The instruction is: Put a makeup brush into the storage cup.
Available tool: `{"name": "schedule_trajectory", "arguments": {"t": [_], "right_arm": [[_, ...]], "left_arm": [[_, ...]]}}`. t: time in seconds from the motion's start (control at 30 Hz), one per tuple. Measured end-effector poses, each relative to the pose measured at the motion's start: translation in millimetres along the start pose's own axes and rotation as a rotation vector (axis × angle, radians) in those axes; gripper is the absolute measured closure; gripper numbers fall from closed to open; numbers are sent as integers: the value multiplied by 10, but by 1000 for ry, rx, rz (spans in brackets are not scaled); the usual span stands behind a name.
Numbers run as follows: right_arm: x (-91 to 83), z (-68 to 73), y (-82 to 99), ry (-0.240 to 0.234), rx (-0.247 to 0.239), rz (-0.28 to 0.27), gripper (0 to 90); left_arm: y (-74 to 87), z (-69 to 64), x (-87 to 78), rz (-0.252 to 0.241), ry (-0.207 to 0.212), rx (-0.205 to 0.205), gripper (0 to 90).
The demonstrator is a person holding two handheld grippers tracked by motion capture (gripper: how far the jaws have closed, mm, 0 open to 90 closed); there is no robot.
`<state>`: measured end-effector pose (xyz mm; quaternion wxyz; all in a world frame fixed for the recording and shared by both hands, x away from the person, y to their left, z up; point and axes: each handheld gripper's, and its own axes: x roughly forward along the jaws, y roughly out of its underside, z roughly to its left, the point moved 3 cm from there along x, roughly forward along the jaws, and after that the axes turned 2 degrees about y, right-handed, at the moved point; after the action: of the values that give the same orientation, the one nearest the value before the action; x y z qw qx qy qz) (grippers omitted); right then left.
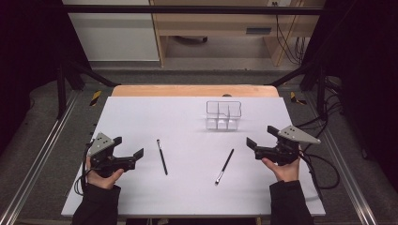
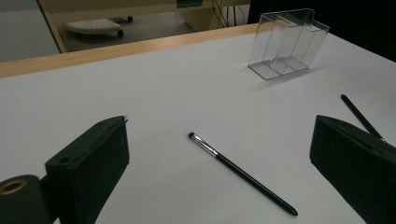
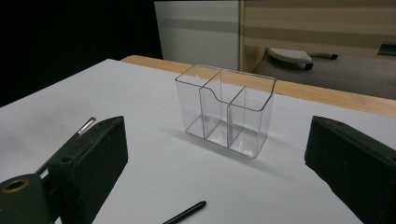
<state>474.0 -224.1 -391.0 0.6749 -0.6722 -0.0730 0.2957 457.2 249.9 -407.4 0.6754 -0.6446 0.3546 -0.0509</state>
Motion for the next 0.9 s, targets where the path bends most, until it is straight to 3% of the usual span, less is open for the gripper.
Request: {"name": "schedule_trajectory", "arguments": {"t": [0.43, 0.6, 0.9], "right_arm": [[15, 53, 25, 46, -18, 42, 63], [40, 109, 31, 42, -8, 53, 67], [145, 181, 92, 66, -21, 110, 87]], "left_arm": [[42, 18, 37, 18, 1, -7, 45], [57, 10, 47, 22, 2, -11, 47], [81, -19, 74, 36, 7, 3, 47]]}}
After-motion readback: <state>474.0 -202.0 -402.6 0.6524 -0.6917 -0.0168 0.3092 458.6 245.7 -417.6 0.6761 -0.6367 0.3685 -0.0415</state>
